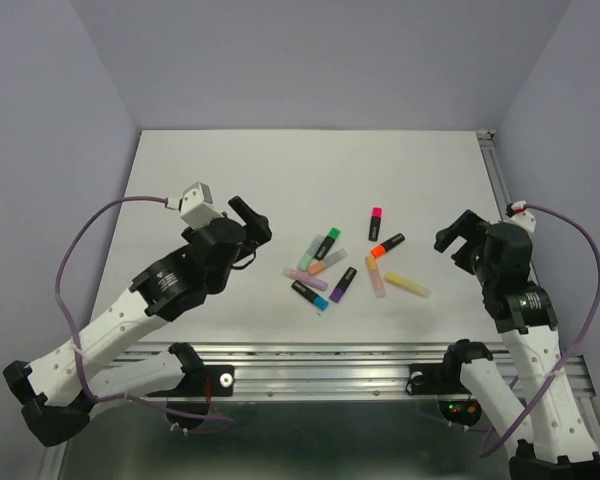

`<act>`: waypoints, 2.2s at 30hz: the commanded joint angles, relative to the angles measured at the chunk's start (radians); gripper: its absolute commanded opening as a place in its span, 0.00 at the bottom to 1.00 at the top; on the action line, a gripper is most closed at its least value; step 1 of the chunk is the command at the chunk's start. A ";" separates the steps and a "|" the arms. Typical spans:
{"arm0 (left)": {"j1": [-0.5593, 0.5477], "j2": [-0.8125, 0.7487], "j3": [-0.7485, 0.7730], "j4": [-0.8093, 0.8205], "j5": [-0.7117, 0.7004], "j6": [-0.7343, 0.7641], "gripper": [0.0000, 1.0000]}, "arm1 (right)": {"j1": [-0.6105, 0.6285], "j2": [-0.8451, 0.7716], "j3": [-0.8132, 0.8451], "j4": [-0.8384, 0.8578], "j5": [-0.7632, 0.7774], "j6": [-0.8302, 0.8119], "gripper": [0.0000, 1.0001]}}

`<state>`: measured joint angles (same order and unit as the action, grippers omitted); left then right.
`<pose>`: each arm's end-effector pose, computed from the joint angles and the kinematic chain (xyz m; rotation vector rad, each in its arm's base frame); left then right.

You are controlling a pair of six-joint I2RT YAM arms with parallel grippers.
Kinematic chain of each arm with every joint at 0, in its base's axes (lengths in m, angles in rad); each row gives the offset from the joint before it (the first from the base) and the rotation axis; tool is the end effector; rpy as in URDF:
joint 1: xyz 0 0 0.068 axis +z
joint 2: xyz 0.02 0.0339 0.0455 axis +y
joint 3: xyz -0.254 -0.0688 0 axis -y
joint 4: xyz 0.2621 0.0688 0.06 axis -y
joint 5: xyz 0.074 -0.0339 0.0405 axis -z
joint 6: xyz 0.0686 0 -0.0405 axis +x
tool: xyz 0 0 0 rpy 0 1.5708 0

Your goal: Open the pen caps

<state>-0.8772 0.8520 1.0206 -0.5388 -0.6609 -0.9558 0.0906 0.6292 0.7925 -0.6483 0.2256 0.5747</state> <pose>0.1734 -0.1427 0.3614 -0.5088 1.8387 -0.6211 0.1887 0.0017 0.2991 0.6252 1.9497 0.1838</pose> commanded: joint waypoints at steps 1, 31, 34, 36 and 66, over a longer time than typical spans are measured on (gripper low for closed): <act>0.000 0.057 -0.013 -0.027 0.009 -0.044 0.99 | -0.005 0.007 0.065 0.049 -0.089 -0.099 1.00; -0.138 0.739 0.012 0.013 0.449 -0.248 0.96 | -0.005 0.078 -0.061 0.021 0.004 0.020 1.00; -0.138 0.777 0.029 0.008 0.458 -0.247 0.95 | -0.005 0.079 -0.065 0.026 -0.008 0.022 1.00; -0.138 0.794 0.035 0.007 0.458 -0.251 0.93 | -0.005 0.086 -0.067 0.027 -0.023 0.020 1.00; -0.040 0.857 -0.019 -0.010 0.454 -0.238 0.68 | -0.006 0.096 -0.073 0.035 -0.069 0.014 1.00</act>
<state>-0.9230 1.7096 1.0389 -0.5358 -0.1841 -1.2083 0.0906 0.7334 0.7376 -0.6434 0.1600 0.5911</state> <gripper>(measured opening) 0.697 0.999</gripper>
